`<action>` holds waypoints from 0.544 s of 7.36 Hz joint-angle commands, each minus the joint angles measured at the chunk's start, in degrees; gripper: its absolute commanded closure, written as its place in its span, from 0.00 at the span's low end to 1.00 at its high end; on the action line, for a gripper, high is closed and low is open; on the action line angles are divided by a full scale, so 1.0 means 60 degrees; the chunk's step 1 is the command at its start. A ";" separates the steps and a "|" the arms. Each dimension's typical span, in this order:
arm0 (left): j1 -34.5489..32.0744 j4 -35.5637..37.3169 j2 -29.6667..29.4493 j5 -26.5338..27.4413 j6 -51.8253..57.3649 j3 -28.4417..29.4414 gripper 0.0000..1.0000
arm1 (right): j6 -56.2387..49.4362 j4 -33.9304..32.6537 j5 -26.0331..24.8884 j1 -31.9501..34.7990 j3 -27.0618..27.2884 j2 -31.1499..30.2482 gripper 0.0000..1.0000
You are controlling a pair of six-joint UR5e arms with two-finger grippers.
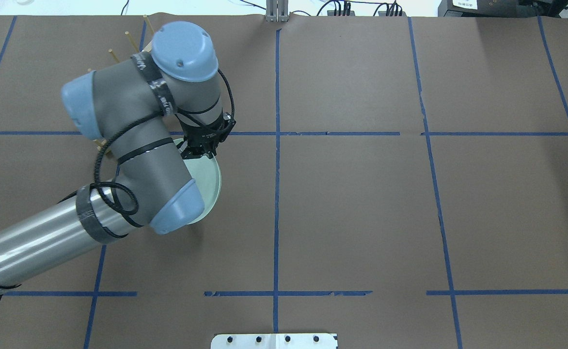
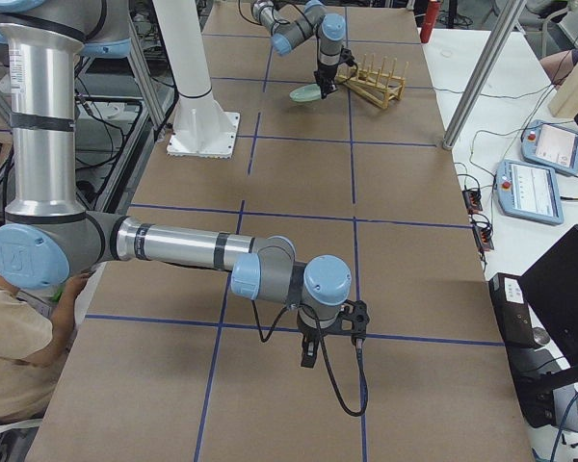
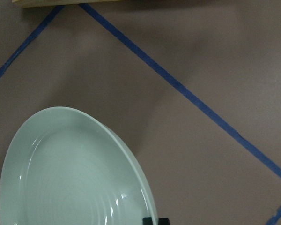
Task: Place plate on table
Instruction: 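Carry the plate with the left gripper toward the robot and lower it flat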
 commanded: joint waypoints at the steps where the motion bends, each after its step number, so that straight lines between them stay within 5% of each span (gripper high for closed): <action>1: 0.0608 0.0126 -0.0347 0.0413 0.1099 0.0817 1.00 | 0.0000 0.0000 0.0000 0.0000 0.0000 0.0000 0.00; 3: 0.1005 0.0112 -0.0378 0.0768 0.1101 0.0952 1.00 | 0.0000 0.0000 0.0000 0.0000 0.0000 0.0000 0.00; 4: 0.1006 0.0097 -0.0508 0.0870 0.1130 0.0966 0.91 | 0.0000 0.0000 0.0000 0.0000 0.0000 0.0000 0.00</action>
